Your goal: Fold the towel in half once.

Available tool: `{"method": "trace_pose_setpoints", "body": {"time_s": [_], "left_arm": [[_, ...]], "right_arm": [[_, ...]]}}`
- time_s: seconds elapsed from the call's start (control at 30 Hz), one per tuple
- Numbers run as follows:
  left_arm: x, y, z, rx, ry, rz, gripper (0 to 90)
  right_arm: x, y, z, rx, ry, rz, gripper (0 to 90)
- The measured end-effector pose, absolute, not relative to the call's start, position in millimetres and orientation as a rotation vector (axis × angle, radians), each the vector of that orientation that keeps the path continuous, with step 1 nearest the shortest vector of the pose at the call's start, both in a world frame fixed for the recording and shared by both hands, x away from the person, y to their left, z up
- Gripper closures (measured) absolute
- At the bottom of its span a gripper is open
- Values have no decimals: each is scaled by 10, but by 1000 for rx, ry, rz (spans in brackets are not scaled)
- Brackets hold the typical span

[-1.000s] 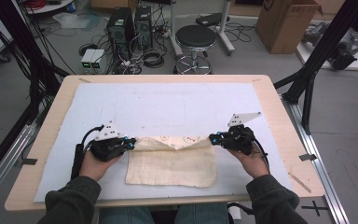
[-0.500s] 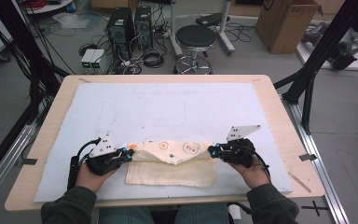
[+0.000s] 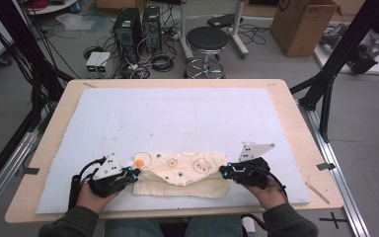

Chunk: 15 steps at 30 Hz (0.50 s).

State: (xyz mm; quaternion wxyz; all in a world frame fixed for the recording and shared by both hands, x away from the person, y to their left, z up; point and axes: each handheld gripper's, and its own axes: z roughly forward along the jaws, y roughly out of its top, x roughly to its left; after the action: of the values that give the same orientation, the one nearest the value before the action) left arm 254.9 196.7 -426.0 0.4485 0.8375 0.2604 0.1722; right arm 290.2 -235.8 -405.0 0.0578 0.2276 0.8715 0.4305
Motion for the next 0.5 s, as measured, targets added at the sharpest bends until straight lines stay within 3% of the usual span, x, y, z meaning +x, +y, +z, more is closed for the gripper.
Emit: {"method": "trace_pose_setpoints", "body": {"time_s": [0.33,0.5], "left_arm": [[2455,1981,-4299,2088,649,399,852],[2400,2057,-4236,2043,683,371,642]], "right_arm": [[2802,-2379,-4138,692,2676,1298,848],[2758,-2391,-4150,679,2707,1329,795]]}}
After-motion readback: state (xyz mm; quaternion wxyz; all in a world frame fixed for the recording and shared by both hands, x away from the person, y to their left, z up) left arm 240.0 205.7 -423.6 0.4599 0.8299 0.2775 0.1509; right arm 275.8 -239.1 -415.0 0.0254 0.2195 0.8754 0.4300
